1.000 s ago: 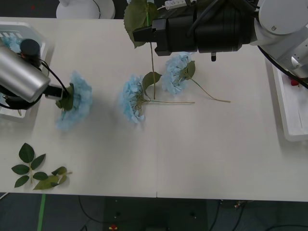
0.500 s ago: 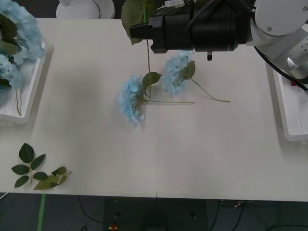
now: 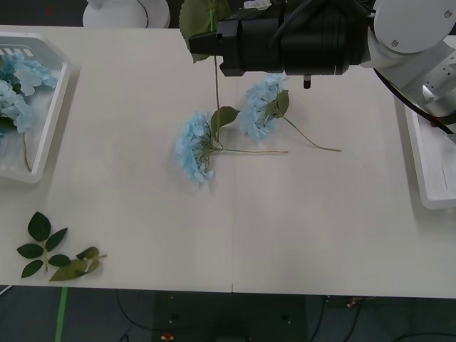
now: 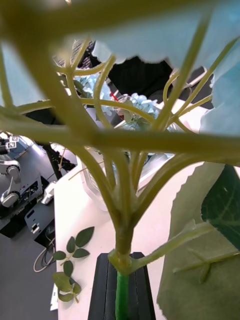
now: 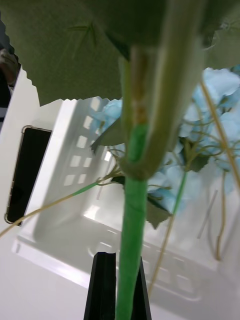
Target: Place the red flowers into the right box and the blue flowers into the left box. If a person shows an open palm, hand one flower to the person first, then continue sorting.
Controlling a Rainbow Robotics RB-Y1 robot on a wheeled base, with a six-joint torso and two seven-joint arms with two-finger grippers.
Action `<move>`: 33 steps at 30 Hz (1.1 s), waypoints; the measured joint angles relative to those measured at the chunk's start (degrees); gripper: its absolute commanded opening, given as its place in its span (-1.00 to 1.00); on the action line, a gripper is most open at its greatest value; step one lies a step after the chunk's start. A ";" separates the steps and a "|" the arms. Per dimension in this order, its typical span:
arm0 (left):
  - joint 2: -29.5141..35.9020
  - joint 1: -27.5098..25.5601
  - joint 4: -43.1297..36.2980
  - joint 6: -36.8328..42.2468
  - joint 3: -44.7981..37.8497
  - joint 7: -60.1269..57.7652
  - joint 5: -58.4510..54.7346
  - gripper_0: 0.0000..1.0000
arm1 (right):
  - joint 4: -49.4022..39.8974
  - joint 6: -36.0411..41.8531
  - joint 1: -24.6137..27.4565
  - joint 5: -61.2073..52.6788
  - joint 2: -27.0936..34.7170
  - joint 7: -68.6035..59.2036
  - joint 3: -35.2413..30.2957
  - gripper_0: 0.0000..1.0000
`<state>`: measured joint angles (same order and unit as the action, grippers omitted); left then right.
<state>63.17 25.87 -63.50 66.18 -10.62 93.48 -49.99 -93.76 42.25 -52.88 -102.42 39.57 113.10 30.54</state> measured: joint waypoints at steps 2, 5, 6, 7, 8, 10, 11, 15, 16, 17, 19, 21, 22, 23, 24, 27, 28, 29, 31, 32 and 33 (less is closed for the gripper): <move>0.48 -3.99 0.00 -3.59 -0.42 5.17 -1.12 -1.00 | 0.00 -0.26 -0.01 0.02 -0.21 -0.27 0.00 -1.00; 0.65 -8.36 -0.01 -7.18 -0.10 10.84 -1.32 -1.00 | 0.00 -0.48 -0.02 0.04 -0.26 -0.28 0.00 -1.00; 0.66 -9.13 0.02 -8.02 0.31 10.87 -1.30 -1.00 | 0.00 -0.48 -0.02 0.04 -0.26 -0.28 0.00 -1.00; 0.67 -9.58 0.12 -8.75 0.91 10.79 -1.28 -1.00 | 0.00 -0.49 -0.03 0.04 -0.26 -0.28 0.00 -1.00; 0.70 -9.68 0.40 -9.31 1.66 10.79 -1.27 -1.00 | 0.00 -0.49 -0.03 0.05 -0.26 -0.28 0.00 -1.00; 0.84 -9.56 1.28 -10.29 3.43 10.79 -1.27 -1.00 | 0.00 -0.50 -0.05 0.06 -0.27 -0.28 0.00 -1.00; 0.88 -9.34 1.85 -10.65 4.46 10.79 -1.27 -1.00 | 0.00 -0.50 -0.05 0.06 -0.27 -0.28 0.00 -1.00; 0.91 -7.18 5.05 -12.50 10.41 10.79 -1.26 -1.00 | 0.00 -0.50 -0.05 0.08 -0.27 -0.28 0.00 -1.00; 0.93 -6.50 5.85 -13.20 12.25 10.79 -1.26 -1.00 | 0.00 -0.50 -0.05 0.08 -0.27 -0.29 0.00 -1.00; 1.00 -5.81 6.49 -13.90 14.21 10.79 -1.16 -0.99 | 0.00 -0.50 -0.06 0.08 -0.28 -0.29 0.00 -1.00; 2.05 -4.55 7.49 -15.61 17.40 10.79 -0.96 -0.83 | 0.01 -0.51 -0.10 0.08 -0.41 -0.29 0.01 -1.00; 2.64 -3.80 8.20 -17.38 19.69 10.79 -0.98 -0.35 | 0.02 -0.53 -0.11 0.09 -0.48 -0.29 0.01 -1.00; 2.86 -3.53 8.42 -17.78 20.31 10.79 -0.98 -0.09 | 0.02 -0.57 -0.11 0.09 -0.48 -0.29 0.02 -1.00; 3.11 -3.44 8.54 -17.87 20.47 10.79 -0.98 -0.04 | 0.02 -0.63 -0.12 0.09 -0.49 -0.29 0.05 -1.00; 3.36 -3.44 8.57 -17.89 20.45 10.79 -0.99 0.08 | 0.02 -0.78 -0.12 0.10 -0.49 -0.29 0.11 -1.00; 3.78 -3.44 8.77 -18.44 20.45 10.79 -1.11 0.35 | 0.02 -0.97 -0.12 0.10 -0.50 -0.29 0.15 -1.00; 3.91 -3.44 8.90 -18.60 20.45 10.79 -1.34 0.39 | 0.02 -0.99 -0.13 0.10 -0.50 -0.29 0.15 -1.00; 4.08 -3.44 9.01 -18.77 20.45 10.79 -1.88 0.42 | 0.02 -1.02 -0.13 0.10 -0.50 -0.29 0.15 -1.00; 4.51 -3.44 9.20 -18.95 20.42 10.79 -3.92 0.49 | 0.02 -1.05 -0.13 0.10 -0.50 -0.29 0.15 -1.00; 4.74 -3.44 9.27 -18.99 20.40 10.79 -5.24 0.55 | 0.02 -1.07 -0.13 0.10 -0.50 -0.29 0.15 -1.00; 4.92 -3.44 9.28 -19.00 20.37 10.79 -6.51 0.61 | 0.02 -1.08 -0.13 0.10 -0.50 -0.29 0.15 -1.00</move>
<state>68.09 22.42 -54.22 47.18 9.75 104.27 -56.51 -93.75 41.18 -53.00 -102.32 39.08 112.80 30.70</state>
